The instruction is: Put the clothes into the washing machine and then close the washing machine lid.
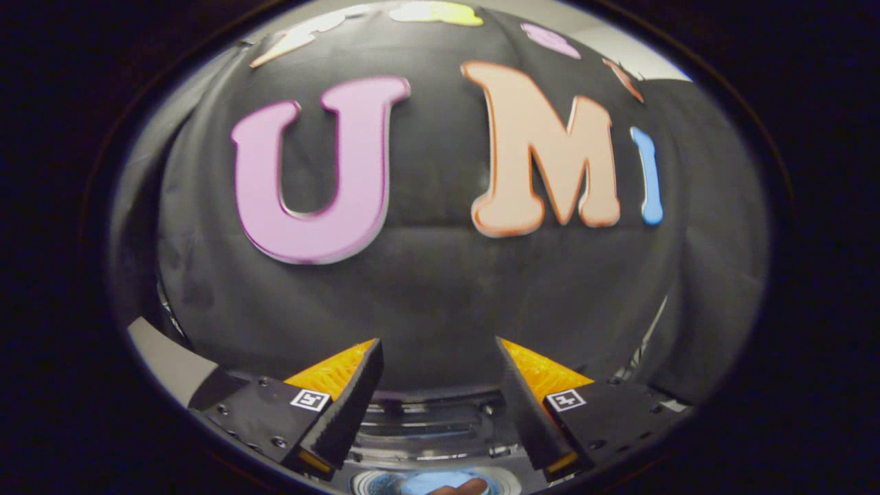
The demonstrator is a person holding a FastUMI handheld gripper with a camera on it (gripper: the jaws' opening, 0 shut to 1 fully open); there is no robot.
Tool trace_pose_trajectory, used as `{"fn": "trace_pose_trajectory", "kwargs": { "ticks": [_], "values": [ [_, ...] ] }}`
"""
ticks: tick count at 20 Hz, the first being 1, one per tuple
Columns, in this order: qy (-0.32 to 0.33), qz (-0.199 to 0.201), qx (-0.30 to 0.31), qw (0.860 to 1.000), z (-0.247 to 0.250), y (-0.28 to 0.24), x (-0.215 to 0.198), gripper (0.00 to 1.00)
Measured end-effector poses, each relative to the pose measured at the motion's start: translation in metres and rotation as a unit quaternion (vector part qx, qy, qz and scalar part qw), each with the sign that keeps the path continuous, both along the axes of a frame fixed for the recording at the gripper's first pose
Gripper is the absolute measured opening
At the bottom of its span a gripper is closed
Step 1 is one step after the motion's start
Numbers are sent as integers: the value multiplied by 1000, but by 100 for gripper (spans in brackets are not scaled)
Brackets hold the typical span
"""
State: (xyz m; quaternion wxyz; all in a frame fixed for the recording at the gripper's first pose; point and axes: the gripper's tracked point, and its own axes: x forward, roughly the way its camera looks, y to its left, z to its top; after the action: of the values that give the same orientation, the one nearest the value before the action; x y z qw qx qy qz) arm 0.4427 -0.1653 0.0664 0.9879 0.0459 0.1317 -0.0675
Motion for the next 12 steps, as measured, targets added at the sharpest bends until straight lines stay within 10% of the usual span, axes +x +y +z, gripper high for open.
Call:
{"fn": "trace_pose_trajectory", "kwargs": {
  "ticks": [12],
  "values": [
    [-64,-16,-28,997,-5,-1,9,98]
  ]
}}
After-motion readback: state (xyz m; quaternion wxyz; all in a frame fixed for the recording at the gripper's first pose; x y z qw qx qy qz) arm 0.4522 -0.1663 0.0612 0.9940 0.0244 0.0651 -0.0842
